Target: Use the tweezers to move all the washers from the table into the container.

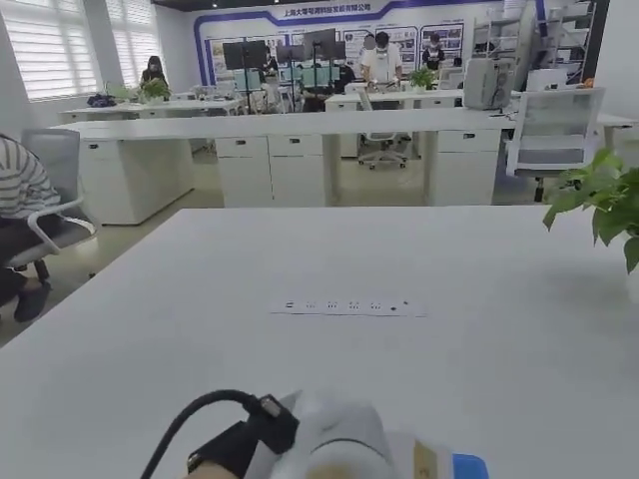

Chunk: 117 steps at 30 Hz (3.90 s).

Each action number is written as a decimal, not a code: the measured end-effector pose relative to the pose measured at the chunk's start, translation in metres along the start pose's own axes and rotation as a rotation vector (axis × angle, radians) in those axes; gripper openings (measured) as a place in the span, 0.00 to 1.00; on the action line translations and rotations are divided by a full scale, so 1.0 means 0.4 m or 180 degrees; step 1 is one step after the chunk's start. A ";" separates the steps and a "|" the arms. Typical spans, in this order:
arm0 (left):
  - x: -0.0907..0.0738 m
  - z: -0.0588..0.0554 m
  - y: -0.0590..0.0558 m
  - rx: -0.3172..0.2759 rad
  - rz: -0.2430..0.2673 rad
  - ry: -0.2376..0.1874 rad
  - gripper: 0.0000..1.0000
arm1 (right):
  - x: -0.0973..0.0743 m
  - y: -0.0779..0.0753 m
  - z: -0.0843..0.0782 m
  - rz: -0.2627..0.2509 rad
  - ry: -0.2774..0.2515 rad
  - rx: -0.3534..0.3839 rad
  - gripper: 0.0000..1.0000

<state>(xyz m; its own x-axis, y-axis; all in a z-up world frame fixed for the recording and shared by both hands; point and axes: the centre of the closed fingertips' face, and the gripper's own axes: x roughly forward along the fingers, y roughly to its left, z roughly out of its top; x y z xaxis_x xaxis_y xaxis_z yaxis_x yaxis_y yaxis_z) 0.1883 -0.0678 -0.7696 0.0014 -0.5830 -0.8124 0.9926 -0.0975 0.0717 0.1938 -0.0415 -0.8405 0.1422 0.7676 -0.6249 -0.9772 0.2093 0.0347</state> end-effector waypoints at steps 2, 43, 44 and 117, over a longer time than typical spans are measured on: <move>0.001 0.001 -0.001 0.0070 -0.0069 0.0065 0.00 | -0.006 -0.002 0.011 -0.0017 -0.0060 0.0011 0.07; 0.033 0.036 0.054 0.0003 -0.0374 0.0179 0.01 | -0.047 -0.034 0.016 -0.0050 -0.0232 0.0727 0.02; 0.027 0.039 0.056 -0.0077 -0.0348 0.0107 0.03 | -0.048 -0.036 0.016 -0.0061 -0.0259 0.0811 0.02; -0.229 -0.206 0.024 -0.2063 0.2751 -0.1885 0.97 | -0.136 -0.276 0.114 -0.0381 -0.0476 0.1816 0.03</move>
<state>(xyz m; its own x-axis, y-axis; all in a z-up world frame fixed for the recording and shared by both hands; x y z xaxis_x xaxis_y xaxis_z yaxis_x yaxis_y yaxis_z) 0.2078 0.0511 -0.7421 0.8001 -0.5494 -0.2409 0.5696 0.8217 0.0179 0.3012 -0.0786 -0.7747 0.3071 0.7870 -0.5352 -0.7201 0.5598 0.4099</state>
